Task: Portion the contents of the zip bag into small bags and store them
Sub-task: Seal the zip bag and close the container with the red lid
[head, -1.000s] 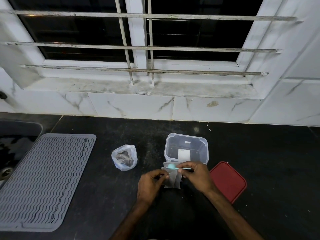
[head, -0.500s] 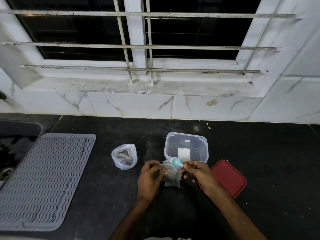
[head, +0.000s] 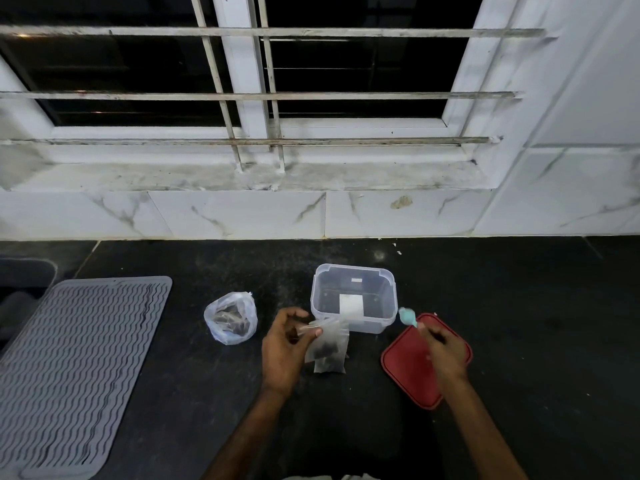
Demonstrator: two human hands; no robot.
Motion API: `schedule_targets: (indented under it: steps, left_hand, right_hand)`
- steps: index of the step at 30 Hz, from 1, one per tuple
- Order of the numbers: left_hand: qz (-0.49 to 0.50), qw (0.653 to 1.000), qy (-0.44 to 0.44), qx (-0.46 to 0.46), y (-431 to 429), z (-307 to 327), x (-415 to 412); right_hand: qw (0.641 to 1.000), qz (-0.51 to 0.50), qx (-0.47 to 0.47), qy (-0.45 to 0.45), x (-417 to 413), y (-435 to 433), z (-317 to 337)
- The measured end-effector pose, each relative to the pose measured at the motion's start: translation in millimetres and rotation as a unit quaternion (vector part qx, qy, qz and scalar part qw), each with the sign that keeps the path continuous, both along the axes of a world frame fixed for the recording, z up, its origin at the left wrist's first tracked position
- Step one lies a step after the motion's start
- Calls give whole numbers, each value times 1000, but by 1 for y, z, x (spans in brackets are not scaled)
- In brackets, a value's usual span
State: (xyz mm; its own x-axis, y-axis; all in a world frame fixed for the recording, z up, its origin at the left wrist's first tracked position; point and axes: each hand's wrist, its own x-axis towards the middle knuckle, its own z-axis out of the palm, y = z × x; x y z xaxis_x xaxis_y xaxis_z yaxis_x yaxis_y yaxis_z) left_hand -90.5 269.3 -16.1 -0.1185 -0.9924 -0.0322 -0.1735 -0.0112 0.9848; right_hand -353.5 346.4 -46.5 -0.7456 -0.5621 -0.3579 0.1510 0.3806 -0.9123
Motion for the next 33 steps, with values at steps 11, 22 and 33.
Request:
schedule_targets:
  steps: [11,22,33]
  left_hand:
    - [8,1000,2,-18,-6,10,-11]
    - [-54,994,89,-29,-6,25,-21]
    - [-24,994,108,-7,-14,27,-10]
  right_hand:
    - [904,120,257,320,-20,29,-36]
    - [925,343,-98,131,69,-38,62]
    - [925,323,-107,166,80,-61,54]
